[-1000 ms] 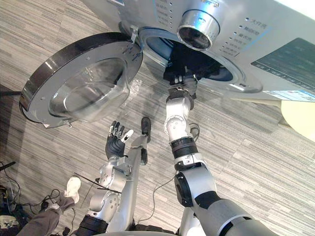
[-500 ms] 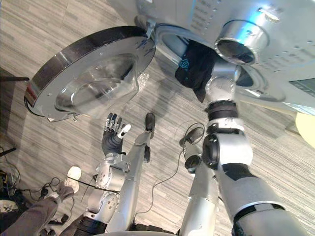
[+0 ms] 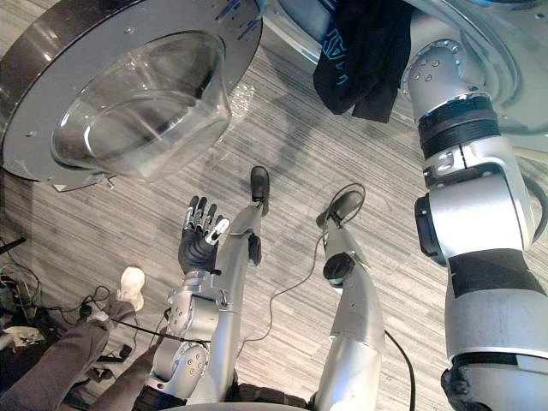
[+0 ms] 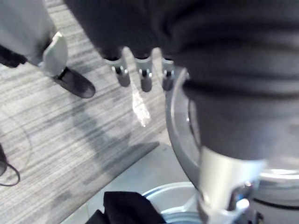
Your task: Pick up the laundry basket with both hands and put the clothes into the washing machine.
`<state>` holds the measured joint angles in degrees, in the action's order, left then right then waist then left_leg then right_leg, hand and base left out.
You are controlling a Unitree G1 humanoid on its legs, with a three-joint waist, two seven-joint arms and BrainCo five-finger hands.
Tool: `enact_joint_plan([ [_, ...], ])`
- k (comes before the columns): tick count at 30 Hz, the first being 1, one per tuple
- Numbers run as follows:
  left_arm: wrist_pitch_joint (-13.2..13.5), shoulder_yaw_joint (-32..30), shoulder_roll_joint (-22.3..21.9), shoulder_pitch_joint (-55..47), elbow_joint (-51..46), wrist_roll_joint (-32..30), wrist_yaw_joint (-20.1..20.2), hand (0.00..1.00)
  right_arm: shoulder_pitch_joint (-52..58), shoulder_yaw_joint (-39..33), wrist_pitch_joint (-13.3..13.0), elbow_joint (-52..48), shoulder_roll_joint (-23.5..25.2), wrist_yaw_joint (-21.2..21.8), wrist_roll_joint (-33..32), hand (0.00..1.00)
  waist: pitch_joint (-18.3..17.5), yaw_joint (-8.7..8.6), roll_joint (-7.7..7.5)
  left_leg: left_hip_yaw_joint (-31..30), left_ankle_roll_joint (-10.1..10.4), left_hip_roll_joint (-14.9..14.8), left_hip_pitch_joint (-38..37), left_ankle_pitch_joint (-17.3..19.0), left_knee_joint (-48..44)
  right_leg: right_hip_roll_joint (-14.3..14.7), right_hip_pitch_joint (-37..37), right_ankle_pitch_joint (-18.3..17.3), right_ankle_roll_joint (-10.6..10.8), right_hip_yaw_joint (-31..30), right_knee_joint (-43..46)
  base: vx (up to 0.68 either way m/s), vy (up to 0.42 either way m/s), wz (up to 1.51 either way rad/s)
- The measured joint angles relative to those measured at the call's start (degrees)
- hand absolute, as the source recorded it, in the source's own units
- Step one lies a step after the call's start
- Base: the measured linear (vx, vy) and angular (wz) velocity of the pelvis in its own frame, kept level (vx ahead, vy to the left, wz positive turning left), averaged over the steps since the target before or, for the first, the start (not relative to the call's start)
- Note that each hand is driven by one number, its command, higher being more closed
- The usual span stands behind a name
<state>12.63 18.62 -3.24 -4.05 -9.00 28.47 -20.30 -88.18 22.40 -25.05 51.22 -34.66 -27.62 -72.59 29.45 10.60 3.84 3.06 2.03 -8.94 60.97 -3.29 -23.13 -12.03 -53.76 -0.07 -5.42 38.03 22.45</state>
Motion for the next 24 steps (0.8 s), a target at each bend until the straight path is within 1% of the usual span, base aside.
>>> enact_joint_plan([
  [3, 0.5, 0.0, 0.0, 0.0, 0.6, 0.0, 0.0, 0.0, -0.8, 0.6, -3.7, 0.0, 0.0, -0.8, 0.1, 0.0, 0.5, -0.44, -0.82, 0.2, 0.0, 0.0, 0.2, 0.0, 0.1, 0.4, 0.0, 0.8, -0.3, -0.3, -1.2, 0.03, -0.014, -0.04],
  [5, 0.6, 0.1, 0.0, 0.0, 1.7, 0.0, 0.0, 0.0, -1.3, 0.6, -4.6, 0.3, 0.0, -1.2, 0.9, 0.0, 0.6, -0.34, -0.8, 0.3, -0.1, -0.1, 0.5, -0.1, 0.1, 1.0, 0.0, 1.7, -0.8, -0.5, -2.5, 0.01, -0.014, -0.09],
  [7, 0.6, 0.5, 0.1, 0.0, 3.0, 0.0, 0.0, 0.0, -1.7, 0.2, -4.6, 1.9, 0.0, -1.1, 2.0, 0.0, 0.6, 0.0, -0.75, 0.4, -0.2, -0.1, 0.5, -0.1, -0.1, 1.1, 0.0, 2.0, -1.0, -0.7, -2.7, 0.0, -0.017, -0.07],
  [9, 0.7, 1.3, 0.2, 0.0, 3.9, 0.0, 0.1, 0.0, -1.7, -2.0, -3.4, 4.0, 0.0, -1.1, 4.7, 0.0, 0.6, 0.89, -0.65, 0.3, -0.2, -0.2, 0.5, -0.1, -0.7, 1.2, 0.2, 2.3, -1.3, -0.9, -2.7, -0.01, -0.019, -0.06],
  [10, 0.9, 1.7, 0.3, 0.0, 4.4, 0.0, 0.1, 0.0, -1.7, -3.2, -0.9, 4.8, -0.3, -1.0, 7.1, 0.0, 0.7, 1.49, -0.62, 0.3, -0.2, -0.2, 0.5, -0.1, -1.0, 1.3, 0.2, 2.5, -1.2, -1.2, -2.7, -0.02, -0.023, -0.11],
  [11, 1.2, 1.7, 0.3, 0.1, 5.0, 0.0, 0.2, 0.0, -1.6, -3.7, 2.4, 5.4, -0.4, -0.9, 11.0, 0.0, 0.7, 1.83, -0.48, 0.3, -0.3, -0.3, 0.5, -0.1, -1.3, 1.4, 0.2, 2.9, -1.2, -1.5, -3.1, -0.03, -0.027, -0.13],
  [12, 1.3, 1.7, 0.3, 0.1, 5.4, 0.0, 0.2, 0.0, -1.6, -3.7, 4.0, 5.5, -0.7, -1.0, 13.2, 0.0, 0.8, 2.12, -0.27, 0.3, -0.3, -0.4, 0.5, -0.1, -1.5, 1.7, 0.4, 3.3, -1.2, -1.7, -3.6, -0.04, -0.025, -0.26],
  [13, 1.5, 1.8, 0.3, 0.2, 6.3, -0.1, 0.2, 0.0, -1.4, -3.8, 7.3, 5.4, -1.0, -0.6, 18.3, 0.0, 0.9, 2.98, -0.18, 0.8, -0.6, -0.7, 0.4, 0.1, -1.9, 2.3, 0.6, 4.2, -1.0, -2.2, -4.9, -0.04, -0.02, -0.25],
  [14, 1.5, 1.8, 0.3, 0.2, 6.7, -0.1, 0.2, 0.0, -1.3, -3.9, 8.4, 5.3, -1.0, -0.5, 20.5, 0.0, 0.9, 3.12, -0.08, 1.0, -0.7, -0.8, 0.4, 0.2, -2.0, 2.5, 0.7, 4.4, -0.9, -2.4, -5.4, -0.04, -0.02, -0.27],
  [15, 1.5, 1.9, 0.3, 0.3, 7.6, -0.2, 0.2, 0.0, 0.1, -4.7, 10.4, 3.3, -1.3, -0.5, 25.9, 0.0, 1.0, 3.34, 0.37, 0.9, -0.8, -1.0, 0.4, 0.3, -2.4, 3.1, 1.5, 4.8, -0.4, -2.5, -6.7, -0.03, -0.02, -0.14],
  [16, 1.4, 2.4, 0.3, 0.6, 8.8, -0.6, 0.2, 0.0, 3.0, -6.5, 11.3, 0.1, -1.4, -0.8, 31.4, 0.0, 1.0, 3.73, 0.71, 0.9, -0.9, -1.1, 0.1, 0.4, -2.5, 3.4, 2.0, 5.2, -0.1, -2.6, -7.7, -0.03, -0.018, -0.1],
  [17, 1.3, 2.8, 0.4, 0.8, 9.4, -0.8, 0.2, 0.0, 4.4, -7.7, 11.5, -1.2, -1.4, -1.0, 33.4, 0.0, 1.0, 4.04, 0.96, 0.9, -1.0, -1.1, -0.1, 0.4, -2.5, 3.5, 2.3, 5.4, 0.0, -2.6, -8.1, -0.03, -0.016, -0.07],
  [18, 1.3, 3.5, 0.5, 1.1, 10.3, -1.5, 0.2, 0.0, 6.9, -10.1, 11.9, -2.5, -0.8, -1.6, 36.9, 0.0, 1.0, 4.68, 1.09, 1.3, -1.1, -1.1, -0.8, 0.5, -2.2, 3.7, 3.0, 5.8, 0.1, -3.0, -9.0, -0.02, -0.01, -0.04],
  [19, 1.3, 3.7, 0.5, 1.3, 10.9, -1.7, 0.2, 0.0, 7.9, -11.4, 11.9, -2.6, 0.1, -2.0, 38.1, 0.0, 1.0, 4.65, 1.09, 1.5, -1.1, -1.0, -1.4, 0.5, -1.7, 3.7, 3.5, 6.0, 0.3, -3.1, -9.6, -0.02, -0.013, -0.06],
  [21, 0.9, 3.8, 0.5, 2.2, 13.5, -2.2, 0.1, 0.0, 12.1, -16.1, 12.6, -2.5, 4.2, -2.5, 41.8, 0.0, 1.0, 4.51, 1.18, 2.4, -0.9, -0.7, -4.0, 0.6, -0.2, 3.9, 5.7, 6.5, 0.8, -3.5, -11.7, -0.01, -0.014, -0.06],
  [22, 0.9, 3.8, 0.5, 2.4, 14.1, -2.2, 0.1, 0.0, 13.3, -16.8, 12.7, -2.5, 5.2, -2.5, 42.0, 0.0, 1.0, 4.46, 1.2, 2.6, -0.8, -0.6, -4.7, 0.7, 0.4, 3.9, 6.3, 6.5, 0.9, -3.5, -12.1, 0.01, -0.018, -0.05],
  [24, 0.5, 3.8, 0.6, 2.8, 14.9, -2.3, -0.1, 0.0, 17.6, -20.4, 13.5, -2.7, 9.0, -2.7, 44.0, 0.0, 0.9, 4.36, 1.29, 2.8, -0.8, -0.2, -6.3, 0.7, 1.8, 4.0, 7.5, 6.9, 1.6, -3.6, -13.5, 0.0, 0.0, 0.0],
])
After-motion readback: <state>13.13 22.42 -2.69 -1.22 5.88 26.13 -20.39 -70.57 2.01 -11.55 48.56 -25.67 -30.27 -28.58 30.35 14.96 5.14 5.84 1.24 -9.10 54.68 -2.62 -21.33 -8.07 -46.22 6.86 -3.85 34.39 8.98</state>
